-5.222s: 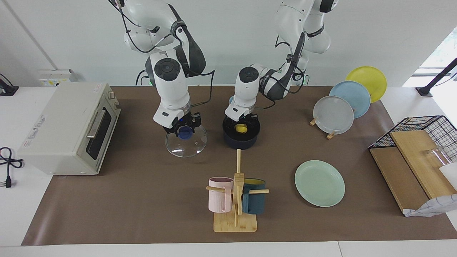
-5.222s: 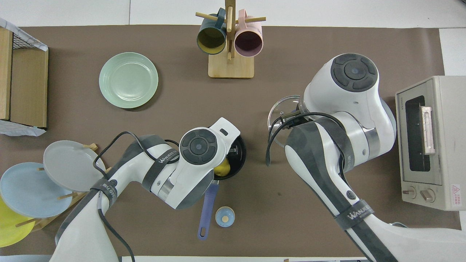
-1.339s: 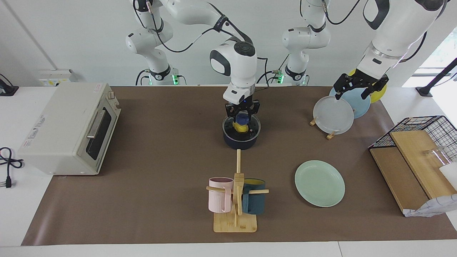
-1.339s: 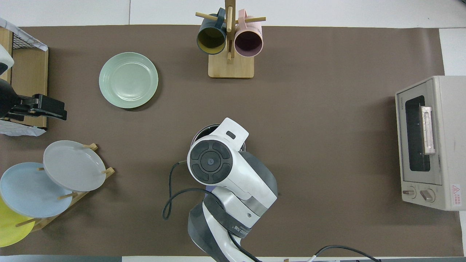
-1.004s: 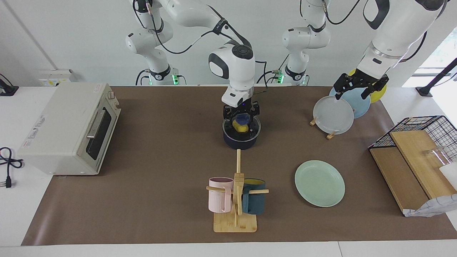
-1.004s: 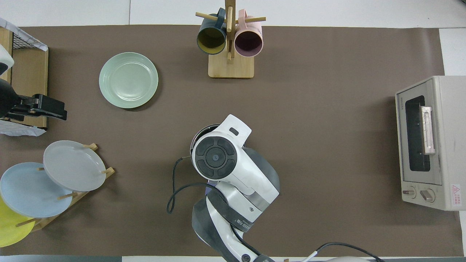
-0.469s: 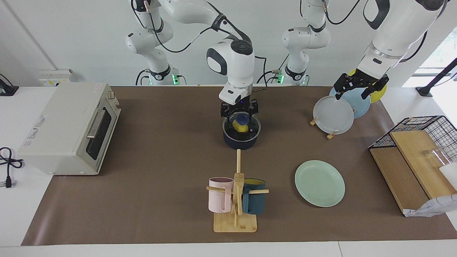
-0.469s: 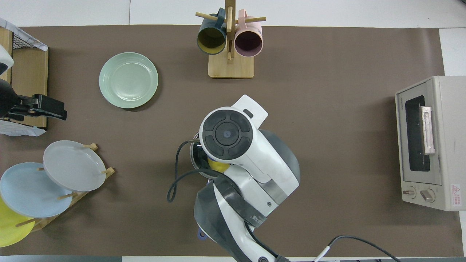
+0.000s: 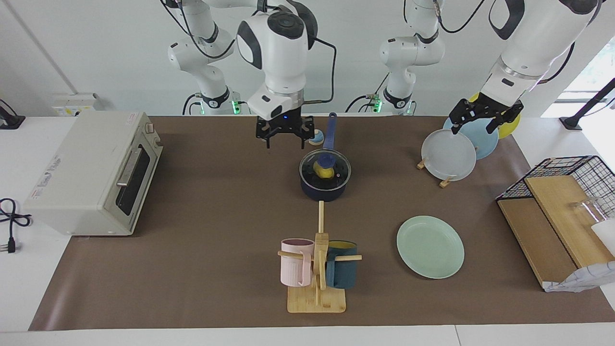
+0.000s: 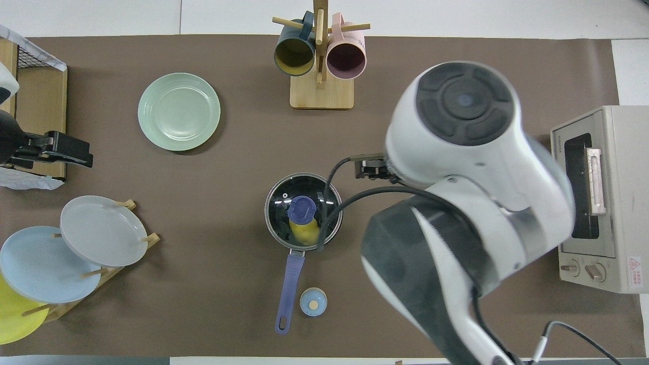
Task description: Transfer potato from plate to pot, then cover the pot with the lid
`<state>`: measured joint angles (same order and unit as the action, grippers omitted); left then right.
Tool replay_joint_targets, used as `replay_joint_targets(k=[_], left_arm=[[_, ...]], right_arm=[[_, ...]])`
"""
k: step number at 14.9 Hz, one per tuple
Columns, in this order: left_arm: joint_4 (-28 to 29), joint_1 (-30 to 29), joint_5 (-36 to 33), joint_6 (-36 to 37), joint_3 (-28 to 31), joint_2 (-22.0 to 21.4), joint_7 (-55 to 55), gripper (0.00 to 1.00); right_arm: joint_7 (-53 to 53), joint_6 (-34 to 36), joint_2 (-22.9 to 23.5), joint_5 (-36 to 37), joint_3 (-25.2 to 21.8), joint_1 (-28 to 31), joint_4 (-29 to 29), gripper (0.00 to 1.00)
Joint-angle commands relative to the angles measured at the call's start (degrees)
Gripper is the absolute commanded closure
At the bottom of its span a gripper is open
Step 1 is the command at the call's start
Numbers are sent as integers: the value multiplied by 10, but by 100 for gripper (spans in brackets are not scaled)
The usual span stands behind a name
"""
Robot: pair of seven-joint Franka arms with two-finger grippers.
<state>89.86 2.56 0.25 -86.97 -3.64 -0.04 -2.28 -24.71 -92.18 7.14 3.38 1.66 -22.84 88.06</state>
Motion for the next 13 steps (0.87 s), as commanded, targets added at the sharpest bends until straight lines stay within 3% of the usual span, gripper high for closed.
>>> replay_joint_targets(k=[1,4,8,10,13], left_arm=[[2,0,-6,8,1,-7,2,0],[2,0,-6,8,1,-7,2,0],[2,0,-6,8,1,-7,2,0],[2,0,-6,8,1,-7,2,0],[2,0,-6,8,1,-7,2,0]], right_arm=[[92,52,-43,-5,7,68,10,0],[146,123,-74,-5,5,103,10,0],[166,147,-99,8,3,111,14,0],[181,118,-99,-4,4,171,24,0],[267,90,-99,-9,2,202,39,0]])
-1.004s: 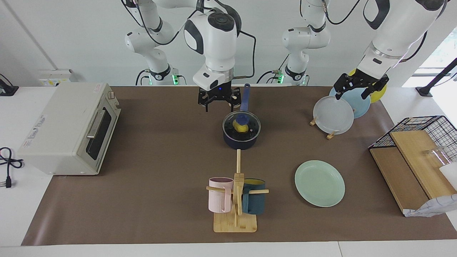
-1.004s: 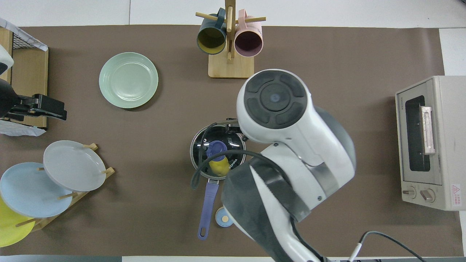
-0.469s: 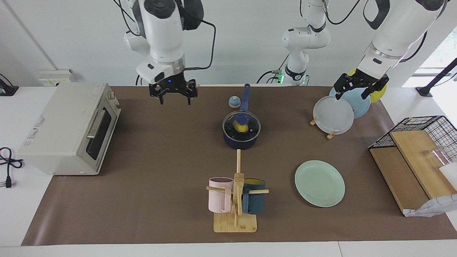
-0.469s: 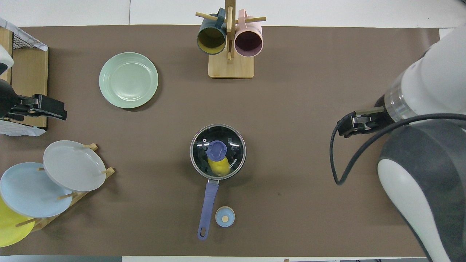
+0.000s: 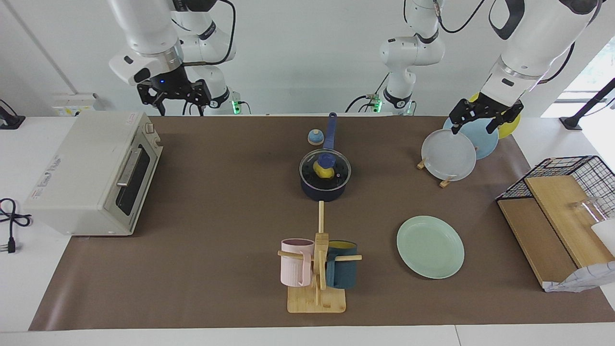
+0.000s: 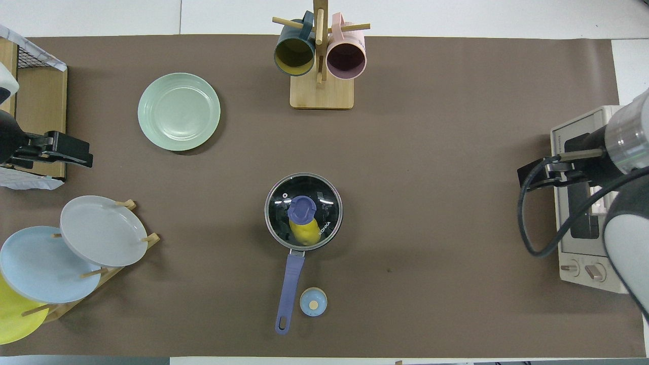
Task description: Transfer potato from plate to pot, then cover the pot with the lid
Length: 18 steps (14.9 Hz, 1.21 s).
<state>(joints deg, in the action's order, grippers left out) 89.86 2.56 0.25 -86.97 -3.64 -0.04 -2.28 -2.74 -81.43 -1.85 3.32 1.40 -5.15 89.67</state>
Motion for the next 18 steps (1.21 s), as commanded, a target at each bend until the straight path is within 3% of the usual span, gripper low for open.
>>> replay_joint_targets(k=[1,18], left_arm=[[2,0,-6,8,1,-7,2,0],[2,0,-6,8,1,-7,2,0]], right_arm=[[55,-16,-10,-9,4,28,22,0],[54,-2,4,-17,-30,19,17,0]])
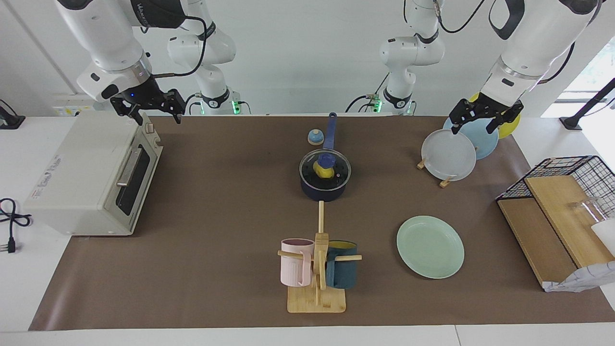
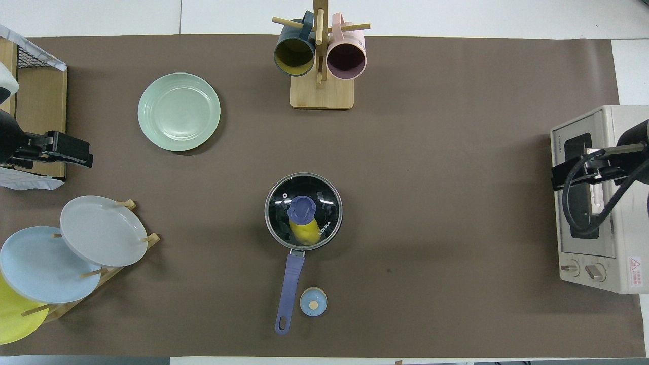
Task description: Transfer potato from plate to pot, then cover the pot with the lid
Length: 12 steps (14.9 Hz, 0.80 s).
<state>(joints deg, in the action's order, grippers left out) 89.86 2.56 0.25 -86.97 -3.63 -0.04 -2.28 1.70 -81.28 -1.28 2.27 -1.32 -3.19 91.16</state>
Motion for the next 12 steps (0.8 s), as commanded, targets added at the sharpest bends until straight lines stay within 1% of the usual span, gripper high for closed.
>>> replay_joint_targets(k=[1,6,12], left_arm=[[2,0,-6,8,1,-7,2,0],[2,-1,-6,8,1,-7,2,0],[2,-1,-6,8,1,-7,2,0]], right_arm=[[9,-5,-1,-7,-2,1,2,0],[11,-8,1,-12,1,16,4,0],[9,-17,1,-23,-1,15,8,0]])
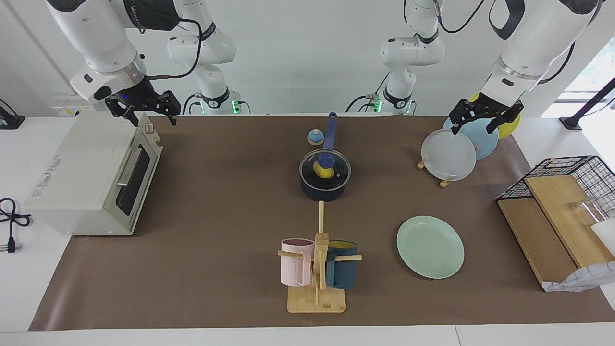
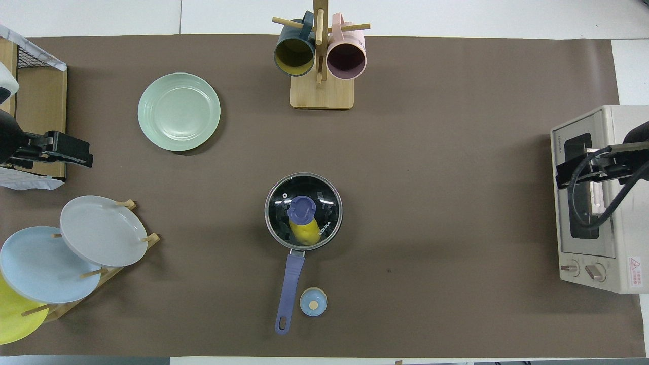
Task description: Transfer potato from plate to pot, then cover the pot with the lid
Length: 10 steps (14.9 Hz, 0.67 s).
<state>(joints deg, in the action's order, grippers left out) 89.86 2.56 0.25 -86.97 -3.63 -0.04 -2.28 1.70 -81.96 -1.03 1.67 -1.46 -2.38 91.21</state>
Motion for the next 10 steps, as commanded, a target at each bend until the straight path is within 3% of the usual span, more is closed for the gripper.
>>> replay_joint_targets(k=[1,10], left_arm=[[2,0,-6,8,1,-7,2,0],[2,-1,-6,8,1,-7,2,0]], right_arm=[[9,-5,-1,-17,0,5,7,0],[7,-12,-1,-14,-3,11,1,0]])
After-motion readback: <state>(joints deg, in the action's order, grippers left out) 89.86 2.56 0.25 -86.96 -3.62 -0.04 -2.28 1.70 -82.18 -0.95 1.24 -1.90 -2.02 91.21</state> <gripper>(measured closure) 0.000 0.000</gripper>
